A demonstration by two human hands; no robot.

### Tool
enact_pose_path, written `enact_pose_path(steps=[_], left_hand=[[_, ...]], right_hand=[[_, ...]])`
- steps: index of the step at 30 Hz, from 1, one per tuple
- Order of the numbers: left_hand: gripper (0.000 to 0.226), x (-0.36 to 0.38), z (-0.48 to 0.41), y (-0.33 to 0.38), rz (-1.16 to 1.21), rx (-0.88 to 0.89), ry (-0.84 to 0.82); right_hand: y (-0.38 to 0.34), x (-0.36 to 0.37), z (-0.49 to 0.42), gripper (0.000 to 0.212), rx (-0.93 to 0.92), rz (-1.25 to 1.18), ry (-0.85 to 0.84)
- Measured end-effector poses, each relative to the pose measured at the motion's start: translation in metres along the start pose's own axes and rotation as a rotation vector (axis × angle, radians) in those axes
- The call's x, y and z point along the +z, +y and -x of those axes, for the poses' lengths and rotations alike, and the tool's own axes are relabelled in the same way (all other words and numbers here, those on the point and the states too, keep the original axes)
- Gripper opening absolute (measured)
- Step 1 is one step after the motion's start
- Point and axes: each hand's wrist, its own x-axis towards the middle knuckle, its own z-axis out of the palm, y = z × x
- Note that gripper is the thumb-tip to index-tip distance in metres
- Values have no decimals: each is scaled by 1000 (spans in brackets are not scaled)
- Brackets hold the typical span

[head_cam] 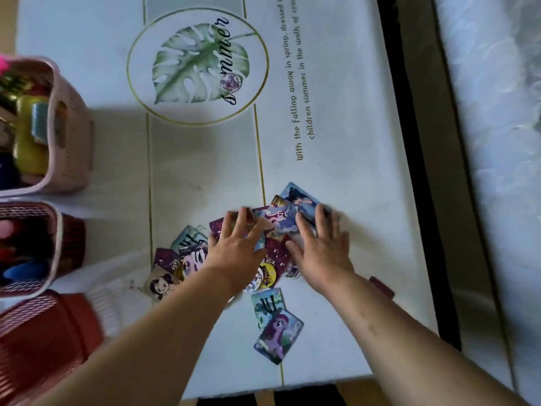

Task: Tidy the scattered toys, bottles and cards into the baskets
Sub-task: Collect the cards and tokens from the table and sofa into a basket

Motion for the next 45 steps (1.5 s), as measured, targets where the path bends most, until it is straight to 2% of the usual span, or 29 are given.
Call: enact_pose_path(steps=[2,4,7,10,12,14,17,19,21,24,26,30,35,37,40,45], left_hand=[[65,6,15,-4,24,-5,47],[69,11,32,-12,75,-30,132],[79,28,55,-32,170,-175,252],[91,57,72,-51,246,-337,275],[96,76,79,-58,313,-349,252],[97,88,85,-60,373,-277,263],[90,96,95,-63,443,-110,337],[82,102,106,-75,448,-30,401],[80,108,111,-87,421,4,443],[87,121,115,-104,348,-51,427],[92,130,114,-106,302,-100,398],[90,139,113,-91,388,-55,463],[78,143,96,-77,469,-14,699],[74,147,83,-77,469,-6,732],[77,161,66,-79,366,-27,807],[72,172,56,-80,252,-64,918]], right_hand=[[-7,9,20,65,-51,-58,22],[-2,17,41,66,-23,-83,125],[25,37,69,69,216,-66,268],[46,65,88,72,453,-83,252],[39,87,92,74,489,-106,280],[14,103,91,76,425,-135,330],[-27,113,93,80,245,-306,370],[-41,120,108,90,75,-383,409],[-34,126,123,104,-25,-336,383],[-11,140,136,118,21,-150,290],[-4,143,133,121,65,-68,296],[-13,132,101,114,49,-70,429],[-26,119,63,92,-187,-110,623],[-32,115,51,86,-261,-96,667],[-36,112,31,88,-404,-35,681],[-40,111,15,90,-550,191,557]])
